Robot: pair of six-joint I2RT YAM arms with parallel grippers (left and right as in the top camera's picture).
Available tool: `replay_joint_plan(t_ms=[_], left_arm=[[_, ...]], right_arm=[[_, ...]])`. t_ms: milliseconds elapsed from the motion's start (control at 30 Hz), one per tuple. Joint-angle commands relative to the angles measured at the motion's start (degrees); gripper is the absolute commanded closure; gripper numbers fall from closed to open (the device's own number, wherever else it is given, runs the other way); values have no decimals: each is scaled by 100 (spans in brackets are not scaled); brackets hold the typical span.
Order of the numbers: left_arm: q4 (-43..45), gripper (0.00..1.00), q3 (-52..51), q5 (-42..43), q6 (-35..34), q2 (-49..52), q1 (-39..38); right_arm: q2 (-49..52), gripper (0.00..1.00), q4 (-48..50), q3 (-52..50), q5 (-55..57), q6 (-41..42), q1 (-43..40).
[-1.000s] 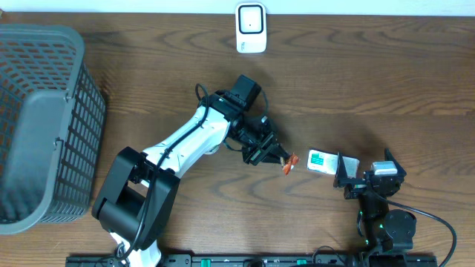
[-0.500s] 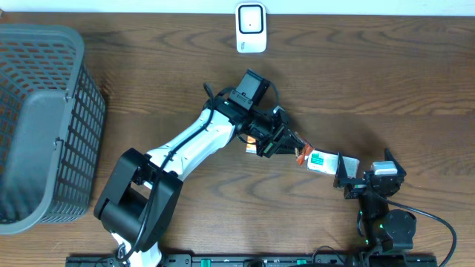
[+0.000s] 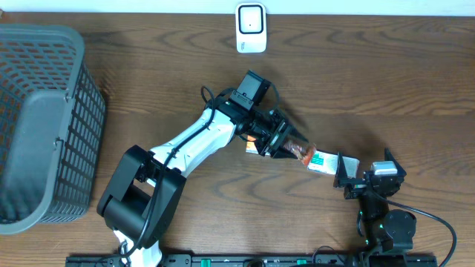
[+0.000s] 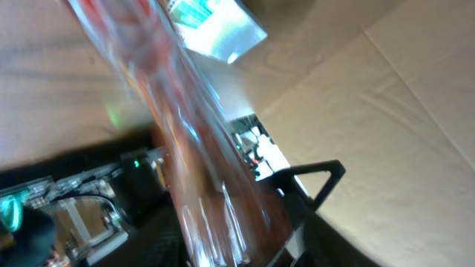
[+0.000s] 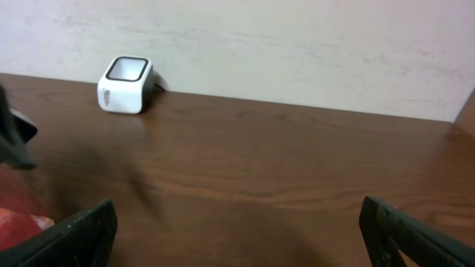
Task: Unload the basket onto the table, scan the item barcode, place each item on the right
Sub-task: 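Lower the TOP bar onto the table and open the left gripper, then withdraw the left arm back to the basket side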
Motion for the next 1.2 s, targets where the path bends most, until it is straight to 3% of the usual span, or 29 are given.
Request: replay_joint_plan(t_ms=[0,167,333,400,567,667,800,900,1000,1167], left_arm=[[11,26,-31,-584,470,52,59],[13,17,-28,-809,1287,33,50],[-13,17,-28,-1064,2564,-221,-42],[-216,17,-28,-1523,3008,-450,-107],[-1054,16,-24,-3687,4131,-1381,-323],[-1569,16,-22,-5569,4771,-2155,-562],[-1910,2,-17,-7969,5659,-3248,-933],[-1602,2,-17,-9549,6192,-4022,-1036],[-734,2,-17,-10775,6638,-4570,-920],[1421,2,-17,-11049,8620,-4944,-201]], right_arm=[[-15,1,-22,-4,9,68,-2],[-15,1,-22,-4,9,68,-2],[-15,1,-22,-4,9,68,-2],[-15,1,-22,-4,9,70,-2],[-15,1,-22,-4,9,70,-2],[-15,1,-24,-4,9,68,-2],[-15,1,-22,-4,9,68,-2],[-15,1,17,-4,11,66,-2],[-15,1,-20,-4,9,68,-2],[-15,1,-17,-4,9,68,-2]])
